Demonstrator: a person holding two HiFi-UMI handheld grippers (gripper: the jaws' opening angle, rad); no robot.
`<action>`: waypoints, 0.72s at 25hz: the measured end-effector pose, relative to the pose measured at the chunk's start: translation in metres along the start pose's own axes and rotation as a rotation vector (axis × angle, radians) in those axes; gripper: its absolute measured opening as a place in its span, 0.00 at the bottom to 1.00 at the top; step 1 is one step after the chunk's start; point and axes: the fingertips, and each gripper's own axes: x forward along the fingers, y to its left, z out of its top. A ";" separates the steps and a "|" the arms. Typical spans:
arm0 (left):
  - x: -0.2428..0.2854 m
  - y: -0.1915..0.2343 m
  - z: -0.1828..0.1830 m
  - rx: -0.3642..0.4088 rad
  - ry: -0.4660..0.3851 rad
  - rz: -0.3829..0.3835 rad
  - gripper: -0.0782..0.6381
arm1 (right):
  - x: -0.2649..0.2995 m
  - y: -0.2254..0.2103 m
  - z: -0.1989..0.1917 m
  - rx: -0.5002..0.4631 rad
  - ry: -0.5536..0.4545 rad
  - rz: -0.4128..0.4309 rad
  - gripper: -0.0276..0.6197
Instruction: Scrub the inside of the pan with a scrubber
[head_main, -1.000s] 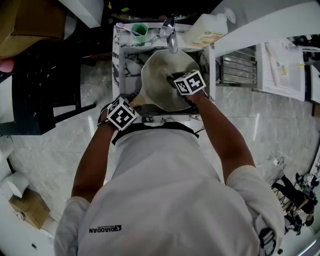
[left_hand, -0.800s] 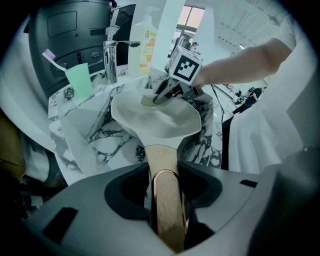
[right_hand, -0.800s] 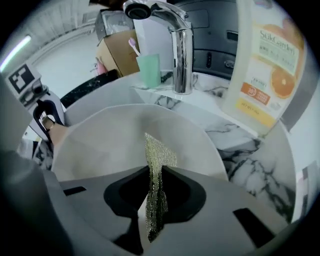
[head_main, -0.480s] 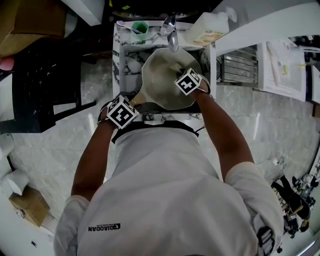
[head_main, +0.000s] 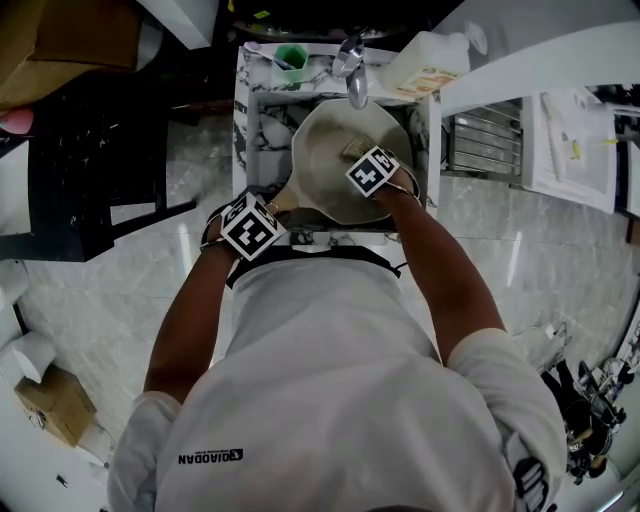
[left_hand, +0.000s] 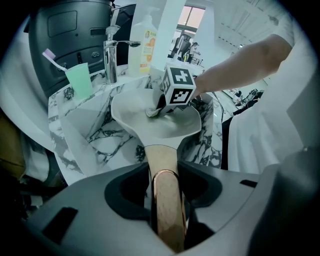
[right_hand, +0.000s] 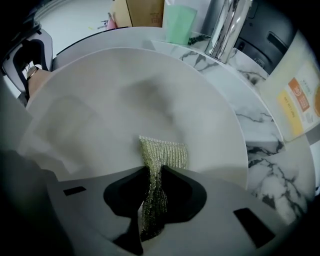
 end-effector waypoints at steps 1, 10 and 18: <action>0.000 0.001 0.001 0.002 -0.001 0.001 0.37 | 0.000 0.000 -0.001 0.015 0.007 0.006 0.18; 0.000 0.002 0.000 0.002 -0.001 -0.001 0.37 | 0.000 0.019 -0.020 0.173 0.120 0.161 0.19; 0.000 0.002 0.000 0.002 0.002 -0.004 0.37 | -0.007 0.053 -0.035 0.318 0.203 0.366 0.19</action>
